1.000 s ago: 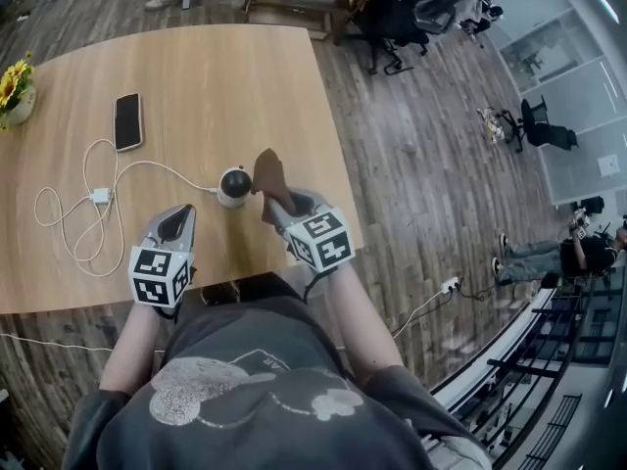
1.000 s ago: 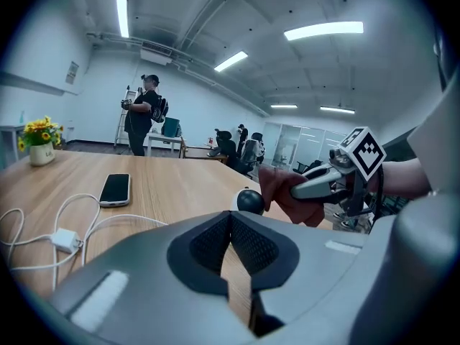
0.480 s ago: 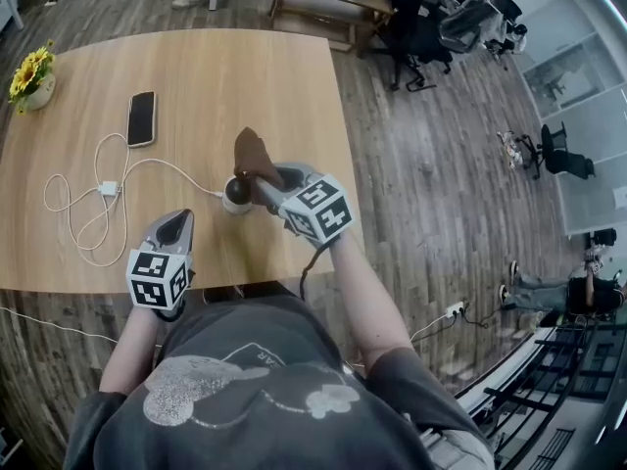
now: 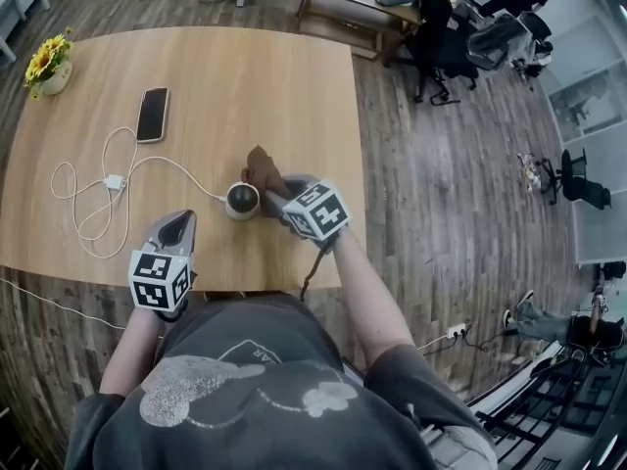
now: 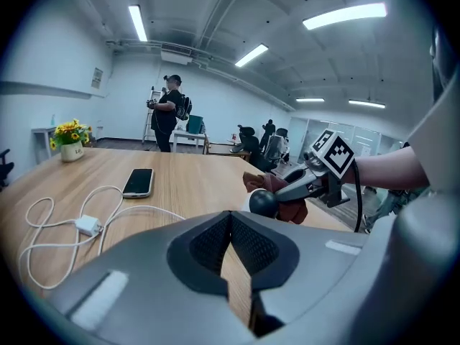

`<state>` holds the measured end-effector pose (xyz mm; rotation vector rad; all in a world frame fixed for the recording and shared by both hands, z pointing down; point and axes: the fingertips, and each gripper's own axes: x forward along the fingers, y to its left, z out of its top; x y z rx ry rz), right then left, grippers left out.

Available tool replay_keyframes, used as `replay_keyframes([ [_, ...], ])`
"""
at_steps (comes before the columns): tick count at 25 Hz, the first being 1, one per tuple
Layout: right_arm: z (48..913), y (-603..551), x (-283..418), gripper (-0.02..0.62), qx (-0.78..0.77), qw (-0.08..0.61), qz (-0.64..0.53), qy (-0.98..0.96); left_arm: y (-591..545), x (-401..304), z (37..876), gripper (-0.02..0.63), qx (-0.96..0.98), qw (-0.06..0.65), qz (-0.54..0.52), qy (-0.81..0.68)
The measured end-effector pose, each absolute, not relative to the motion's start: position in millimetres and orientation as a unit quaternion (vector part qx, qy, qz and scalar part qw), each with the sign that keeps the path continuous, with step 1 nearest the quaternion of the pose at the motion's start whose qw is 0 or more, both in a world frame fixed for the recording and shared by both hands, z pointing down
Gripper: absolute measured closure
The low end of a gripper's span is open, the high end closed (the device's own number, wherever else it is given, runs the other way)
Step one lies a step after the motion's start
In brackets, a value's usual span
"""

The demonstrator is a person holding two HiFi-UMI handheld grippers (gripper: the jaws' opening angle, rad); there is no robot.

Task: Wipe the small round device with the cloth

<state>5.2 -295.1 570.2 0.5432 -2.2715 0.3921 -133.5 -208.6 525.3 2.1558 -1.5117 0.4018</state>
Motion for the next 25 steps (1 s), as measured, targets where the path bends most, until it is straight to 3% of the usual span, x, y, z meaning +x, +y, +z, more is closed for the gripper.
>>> replay_keyframes([
  [11,623.9,-286.3,13.1,0.517,0.162,0.458,0.131,-0.864,-205.5,-130.6,535.3,0.588,0.756,0.255,0.167,-0.579],
  [19,623.7,-290.0,22.2,0.517,0.202,0.417,0.189,-0.866,-205.9,-129.6,522.9,0.588,0.747,0.24,0.156,-0.6],
  [25,583.1,-289.8,29.4,0.517,0.283,0.347,0.237,-0.862,-210.0,-137.1,531.0,0.588,0.748,0.247,0.149,-0.598],
])
